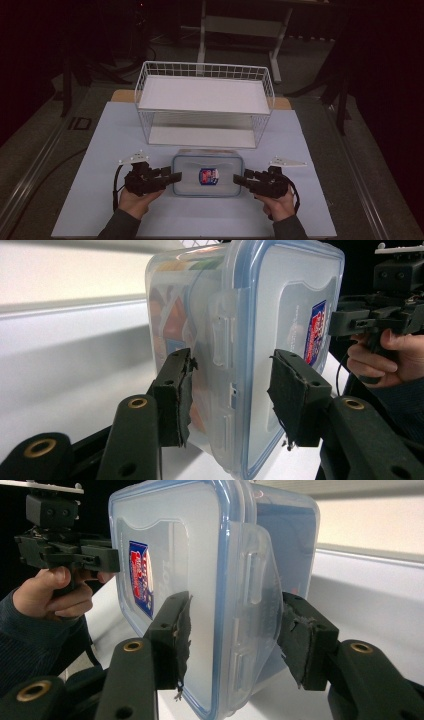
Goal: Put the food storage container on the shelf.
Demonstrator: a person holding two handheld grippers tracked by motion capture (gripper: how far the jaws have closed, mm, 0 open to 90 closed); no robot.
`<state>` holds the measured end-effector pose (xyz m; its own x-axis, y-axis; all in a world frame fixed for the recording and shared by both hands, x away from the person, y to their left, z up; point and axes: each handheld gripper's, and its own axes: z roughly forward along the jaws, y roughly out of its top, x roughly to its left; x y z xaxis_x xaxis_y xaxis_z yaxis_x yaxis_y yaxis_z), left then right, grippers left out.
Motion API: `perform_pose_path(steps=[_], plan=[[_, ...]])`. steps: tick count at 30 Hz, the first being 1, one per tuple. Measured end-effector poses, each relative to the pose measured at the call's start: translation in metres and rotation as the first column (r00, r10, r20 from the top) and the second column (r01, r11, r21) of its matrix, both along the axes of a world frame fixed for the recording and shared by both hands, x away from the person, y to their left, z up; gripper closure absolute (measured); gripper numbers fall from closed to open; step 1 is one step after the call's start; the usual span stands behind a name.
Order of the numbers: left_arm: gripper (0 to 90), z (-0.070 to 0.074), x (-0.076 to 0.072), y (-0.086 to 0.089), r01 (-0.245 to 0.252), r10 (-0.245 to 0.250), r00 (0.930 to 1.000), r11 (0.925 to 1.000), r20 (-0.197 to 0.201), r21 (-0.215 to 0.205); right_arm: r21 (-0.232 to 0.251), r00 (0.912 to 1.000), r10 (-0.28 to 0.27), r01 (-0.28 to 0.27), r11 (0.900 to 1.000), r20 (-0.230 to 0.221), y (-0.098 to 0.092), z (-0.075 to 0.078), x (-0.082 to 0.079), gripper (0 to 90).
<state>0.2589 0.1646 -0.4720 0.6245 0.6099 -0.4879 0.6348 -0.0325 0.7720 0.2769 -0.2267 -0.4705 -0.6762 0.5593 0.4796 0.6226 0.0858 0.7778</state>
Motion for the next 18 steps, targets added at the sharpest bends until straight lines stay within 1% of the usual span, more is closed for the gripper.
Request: perform_pose_path(steps=[7, 10, 15, 18], plan=[[52.5, 0.013, 0.001, 0.006, -0.01, 0.01, 0.9996, 0.9999, 0.025, 0.004, 0.006, 0.9996, 0.008, -0.009, 1.0, 0.026, 0.007, 0.01, 0.004, 48.9], [52.5, 0.02, 0.002, 0.007, -0.009, 0.008, 0.9992, 0.9999, 0.038, 0.009, 0.008, 0.9991, 0.012, -0.013, 1.0, 0.04, 0.008, 0.016, 0.005, 48.9], [52.5, 0.035, 0.006, 0.007, -0.011, 0.01, 0.9975, 0.9997, 0.069, 0.019, 0.025, 0.9977, 0.008, -0.01, 1.0, 0.067, 0.008, 0.026, 0.008, 48.9], [52.6, 0.042, 0.009, 0.007, -0.012, 0.01, 0.9966, 0.9997, 0.081, 0.021, 0.034, 0.9968, 0.002, -0.005, 0.999, 0.08, 0.008, 0.031, 0.011, 48.9]])
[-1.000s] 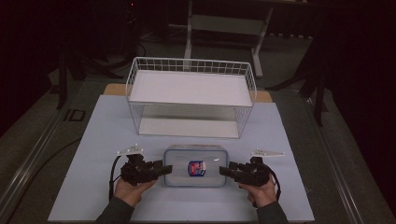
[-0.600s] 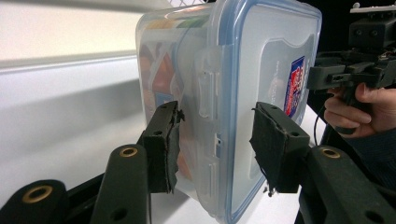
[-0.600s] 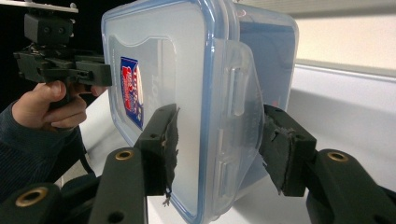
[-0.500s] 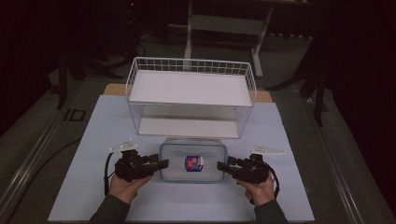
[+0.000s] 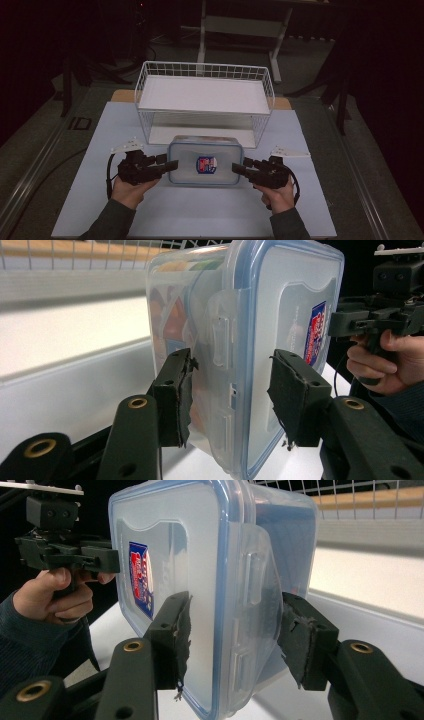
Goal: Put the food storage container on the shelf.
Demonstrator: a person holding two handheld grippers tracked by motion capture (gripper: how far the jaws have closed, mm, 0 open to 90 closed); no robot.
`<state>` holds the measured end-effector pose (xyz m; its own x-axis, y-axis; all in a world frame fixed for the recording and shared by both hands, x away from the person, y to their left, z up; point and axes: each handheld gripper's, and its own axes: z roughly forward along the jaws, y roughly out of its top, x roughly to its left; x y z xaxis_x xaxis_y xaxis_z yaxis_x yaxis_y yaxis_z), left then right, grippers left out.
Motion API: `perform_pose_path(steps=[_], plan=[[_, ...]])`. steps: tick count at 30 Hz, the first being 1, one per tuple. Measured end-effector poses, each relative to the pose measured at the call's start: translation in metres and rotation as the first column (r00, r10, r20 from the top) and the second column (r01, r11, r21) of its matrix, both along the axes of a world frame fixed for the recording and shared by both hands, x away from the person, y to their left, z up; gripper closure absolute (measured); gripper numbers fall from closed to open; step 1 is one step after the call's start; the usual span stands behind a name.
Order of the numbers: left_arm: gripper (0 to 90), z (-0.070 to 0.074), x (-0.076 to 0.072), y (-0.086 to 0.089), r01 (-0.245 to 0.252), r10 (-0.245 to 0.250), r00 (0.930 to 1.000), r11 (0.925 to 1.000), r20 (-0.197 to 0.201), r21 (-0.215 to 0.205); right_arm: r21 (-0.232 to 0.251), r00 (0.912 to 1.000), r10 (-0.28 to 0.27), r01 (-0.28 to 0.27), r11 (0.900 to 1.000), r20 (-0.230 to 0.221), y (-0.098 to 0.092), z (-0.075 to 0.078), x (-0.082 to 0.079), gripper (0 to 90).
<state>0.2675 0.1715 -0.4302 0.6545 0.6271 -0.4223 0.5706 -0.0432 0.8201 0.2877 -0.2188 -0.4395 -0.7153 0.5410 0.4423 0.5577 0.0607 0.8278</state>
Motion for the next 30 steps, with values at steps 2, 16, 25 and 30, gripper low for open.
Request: perform_pose_path(steps=[2, 16, 25, 30], plan=[[52.6, 0.004, 0.002, 0.001, -0.002, 0.002, 1.0, 1.0, 0.008, -0.001, 0.006, 1.0, -0.002, 0.002, 1.0, 0.006, 0.0, 0.004, 0.002, 48.9], [52.6, 0.033, 0.013, 0.01, -0.021, 0.023, 0.9972, 0.9993, 0.071, -0.031, 0.007, 0.9971, -0.002, 0.001, 1.0, 0.077, 0.01, 0.037, 0.016, 48.9], [52.6, 0.053, 0.022, 0.013, -0.031, 0.035, 0.9943, 0.9987, 0.101, -0.04, 0.035, 0.9955, -0.012, 0.009, 0.999, 0.094, 0.013, 0.048, 0.022, 49.0], [52.6, 0.067, 0.027, 0.014, -0.026, 0.03, 0.9915, 0.999, 0.127, -0.035, 0.046, 0.9934, -0.018, 0.013, 0.999, 0.113, 0.014, 0.059, 0.025, 49.0]])
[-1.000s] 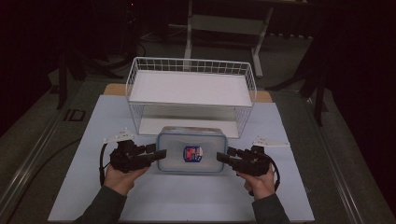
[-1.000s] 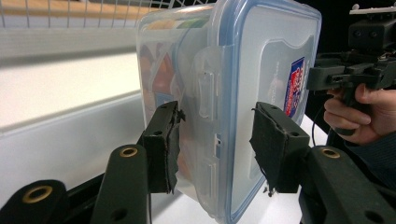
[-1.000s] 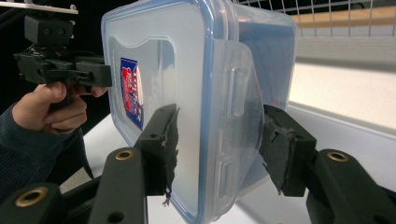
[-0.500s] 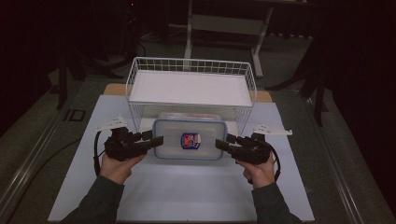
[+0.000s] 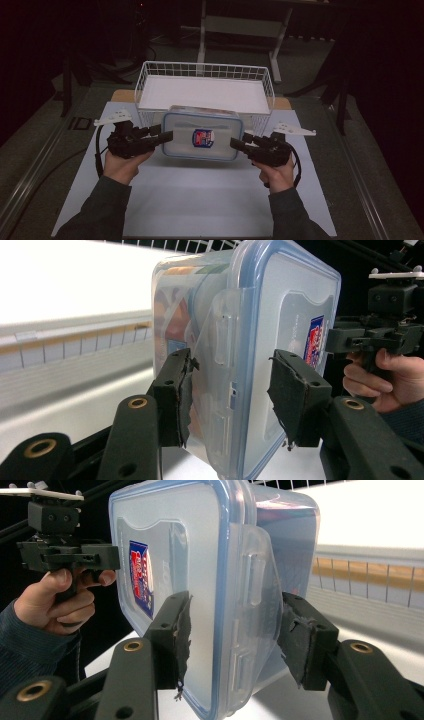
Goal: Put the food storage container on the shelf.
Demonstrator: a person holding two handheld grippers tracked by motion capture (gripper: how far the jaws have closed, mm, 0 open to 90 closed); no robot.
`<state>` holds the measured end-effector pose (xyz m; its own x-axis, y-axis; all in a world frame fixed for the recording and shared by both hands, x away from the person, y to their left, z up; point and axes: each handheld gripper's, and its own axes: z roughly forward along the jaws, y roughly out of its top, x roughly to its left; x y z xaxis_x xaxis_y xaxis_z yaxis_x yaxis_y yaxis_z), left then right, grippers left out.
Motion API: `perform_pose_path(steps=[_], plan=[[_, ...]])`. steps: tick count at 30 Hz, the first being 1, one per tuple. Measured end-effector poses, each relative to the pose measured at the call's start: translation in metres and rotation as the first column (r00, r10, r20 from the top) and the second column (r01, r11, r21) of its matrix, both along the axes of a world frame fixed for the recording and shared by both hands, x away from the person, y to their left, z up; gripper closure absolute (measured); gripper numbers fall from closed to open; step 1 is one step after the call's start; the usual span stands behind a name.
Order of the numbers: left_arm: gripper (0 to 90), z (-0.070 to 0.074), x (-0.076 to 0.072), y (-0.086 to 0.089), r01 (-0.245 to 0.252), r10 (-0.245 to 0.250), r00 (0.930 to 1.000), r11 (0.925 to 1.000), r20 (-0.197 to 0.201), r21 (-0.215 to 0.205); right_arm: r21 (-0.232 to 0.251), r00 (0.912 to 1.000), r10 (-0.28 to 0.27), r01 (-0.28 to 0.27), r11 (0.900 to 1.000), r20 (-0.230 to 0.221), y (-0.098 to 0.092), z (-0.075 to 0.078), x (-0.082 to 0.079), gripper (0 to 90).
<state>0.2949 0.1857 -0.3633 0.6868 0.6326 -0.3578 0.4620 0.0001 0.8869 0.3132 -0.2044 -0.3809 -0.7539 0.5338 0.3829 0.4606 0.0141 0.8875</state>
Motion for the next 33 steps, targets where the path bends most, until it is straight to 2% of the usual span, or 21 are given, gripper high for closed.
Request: perform_pose_path(steps=[14, 22, 26, 29, 33], plan=[[52.7, 0.042, 0.02, 0.005, -0.01, 0.011, 0.9974, 0.9999, 0.072, -0.014, 0.04, 0.9986, -0.009, 0.007, 0.999, 0.052, 0.005, 0.033, 0.02, 49.0], [52.7, 0.056, 0.035, 0.005, -0.019, 0.023, 0.9948, 0.9991, 0.099, -0.037, 0.053, 0.9973, -0.016, 0.012, 0.999, 0.072, 0.006, 0.049, 0.035, 48.9], [52.7, 0.065, 0.044, 0.006, -0.029, 0.037, 0.992, 0.9973, 0.121, -0.067, 0.056, 0.9955, -0.022, 0.017, 0.998, 0.092, 0.006, 0.062, 0.045, 48.9], [52.7, 0.067, 0.047, 0.006, -0.031, 0.04, 0.9914, 0.9968, 0.125, -0.074, 0.056, 0.9952, -0.022, 0.016, 0.998, 0.095, 0.006, 0.066, 0.048, 48.9], [52.7, 0.069, 0.058, 0.006, -0.027, 0.038, 0.9912, 0.996, 0.127, -0.085, 0.041, 0.9938, -0.019, 0.015, 0.999, 0.109, 0.006, 0.075, 0.059, 48.9]])
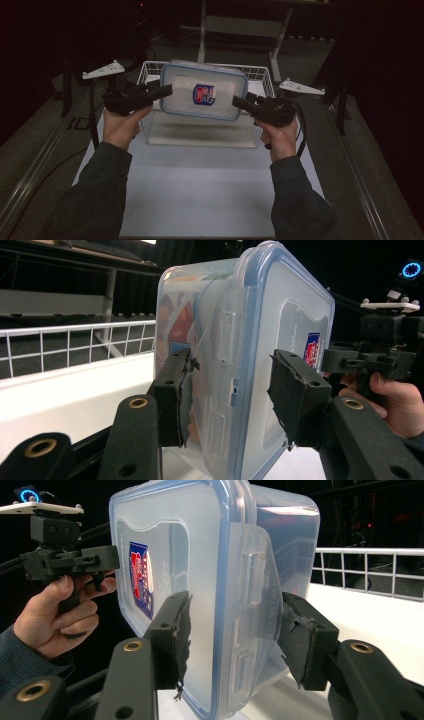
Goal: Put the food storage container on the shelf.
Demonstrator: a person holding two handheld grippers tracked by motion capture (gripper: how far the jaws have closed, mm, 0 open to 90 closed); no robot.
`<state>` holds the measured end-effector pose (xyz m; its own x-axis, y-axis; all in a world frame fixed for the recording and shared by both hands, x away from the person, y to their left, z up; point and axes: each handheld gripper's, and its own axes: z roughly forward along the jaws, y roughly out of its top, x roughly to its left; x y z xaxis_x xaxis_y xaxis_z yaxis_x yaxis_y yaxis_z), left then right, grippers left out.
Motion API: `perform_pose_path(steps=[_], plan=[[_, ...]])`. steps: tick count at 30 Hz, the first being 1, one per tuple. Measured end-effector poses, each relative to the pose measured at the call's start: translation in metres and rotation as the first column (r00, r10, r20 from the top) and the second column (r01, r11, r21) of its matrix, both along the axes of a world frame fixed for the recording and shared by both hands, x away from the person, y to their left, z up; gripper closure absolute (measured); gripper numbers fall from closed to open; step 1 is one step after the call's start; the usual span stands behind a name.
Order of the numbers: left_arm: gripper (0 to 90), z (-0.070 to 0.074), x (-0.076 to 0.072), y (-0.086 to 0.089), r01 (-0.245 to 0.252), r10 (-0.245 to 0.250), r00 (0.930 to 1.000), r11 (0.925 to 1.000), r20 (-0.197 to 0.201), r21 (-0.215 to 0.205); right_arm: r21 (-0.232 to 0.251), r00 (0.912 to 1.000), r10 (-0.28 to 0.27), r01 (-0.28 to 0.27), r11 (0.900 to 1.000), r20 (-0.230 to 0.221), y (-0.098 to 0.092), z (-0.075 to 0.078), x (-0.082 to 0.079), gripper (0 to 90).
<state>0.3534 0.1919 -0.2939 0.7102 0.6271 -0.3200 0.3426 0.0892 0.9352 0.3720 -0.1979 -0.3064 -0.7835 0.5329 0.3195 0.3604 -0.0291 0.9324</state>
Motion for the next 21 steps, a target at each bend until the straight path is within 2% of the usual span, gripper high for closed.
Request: perform_pose_path(steps=[9, 15, 21], plan=[[52.7, -0.01, 0.022, -0.001, -0.021, 0.02, 0.9993, 0.9992, -0.033, -0.035, -0.019, 0.9994, 0.002, -0.003, 1.0, -0.035, -0.001, 0.003, 0.026, 48.8], [52.6, -0.024, 0.035, -0.004, -0.036, 0.033, 0.9962, 0.9987, -0.081, -0.035, -0.017, 0.9943, 0.0, -0.002, 1.0, -0.107, -0.002, -0.009, 0.044, 48.7], [51.9, -0.037, 0.044, -0.004, -0.046, 0.041, 0.9902, 0.9986, -0.133, -0.028, -0.051, 0.9878, -0.02, 0.012, 0.999, -0.155, 0.0, -0.017, 0.052, 48.4]])
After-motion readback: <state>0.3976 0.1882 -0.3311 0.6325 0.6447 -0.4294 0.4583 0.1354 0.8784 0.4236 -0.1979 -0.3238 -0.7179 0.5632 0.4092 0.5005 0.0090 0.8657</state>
